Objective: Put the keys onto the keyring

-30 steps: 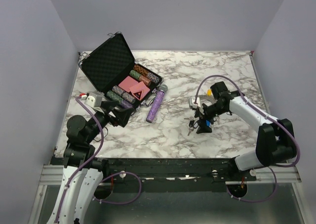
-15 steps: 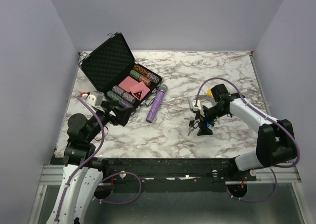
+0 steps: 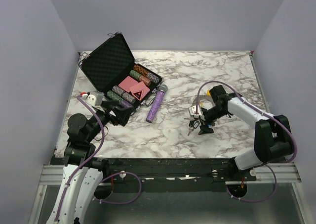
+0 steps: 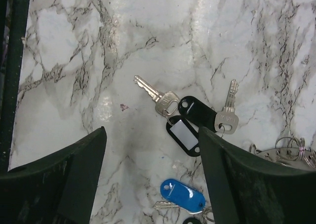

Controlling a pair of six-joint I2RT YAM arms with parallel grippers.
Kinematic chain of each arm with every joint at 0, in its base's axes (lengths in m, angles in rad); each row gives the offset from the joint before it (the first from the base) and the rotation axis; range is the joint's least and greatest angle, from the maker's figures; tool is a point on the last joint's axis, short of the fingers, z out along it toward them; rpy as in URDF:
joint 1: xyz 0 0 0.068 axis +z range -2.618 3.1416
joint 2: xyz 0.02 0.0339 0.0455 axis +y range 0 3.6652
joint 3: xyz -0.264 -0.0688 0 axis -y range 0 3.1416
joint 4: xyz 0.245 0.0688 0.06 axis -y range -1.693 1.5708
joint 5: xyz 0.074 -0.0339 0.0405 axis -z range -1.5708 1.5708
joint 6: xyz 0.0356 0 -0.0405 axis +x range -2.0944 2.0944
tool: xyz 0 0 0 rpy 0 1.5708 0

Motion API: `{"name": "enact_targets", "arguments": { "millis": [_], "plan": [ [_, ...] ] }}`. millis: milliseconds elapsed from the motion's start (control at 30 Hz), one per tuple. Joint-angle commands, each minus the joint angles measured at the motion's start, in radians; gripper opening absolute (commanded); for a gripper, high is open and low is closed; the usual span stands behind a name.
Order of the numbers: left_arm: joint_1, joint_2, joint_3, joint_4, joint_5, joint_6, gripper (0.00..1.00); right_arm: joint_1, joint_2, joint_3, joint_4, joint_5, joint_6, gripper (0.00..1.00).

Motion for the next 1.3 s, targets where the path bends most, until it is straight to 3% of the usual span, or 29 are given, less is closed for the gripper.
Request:
{"name": "enact_targets", "arguments": {
  "millis": [0, 600, 1267],
  "plan": [
    [0.006, 0.005, -0.007, 0.001, 0.003, 0.009, 0.99, 0.019, 0.037, 0.019, 0.018, 0.046, -0.073, 0.80],
    [0.007, 0.007, -0.009, 0.004, 0.009, 0.008, 0.99, 0.083, 0.114, 0.010, 0.119, 0.135, -0.021, 0.46],
    [0.009, 0.005, -0.009, 0.012, 0.020, 0.003, 0.99, 0.102, 0.142, 0.005, 0.142, 0.143, -0.013, 0.29]
  ]
}}
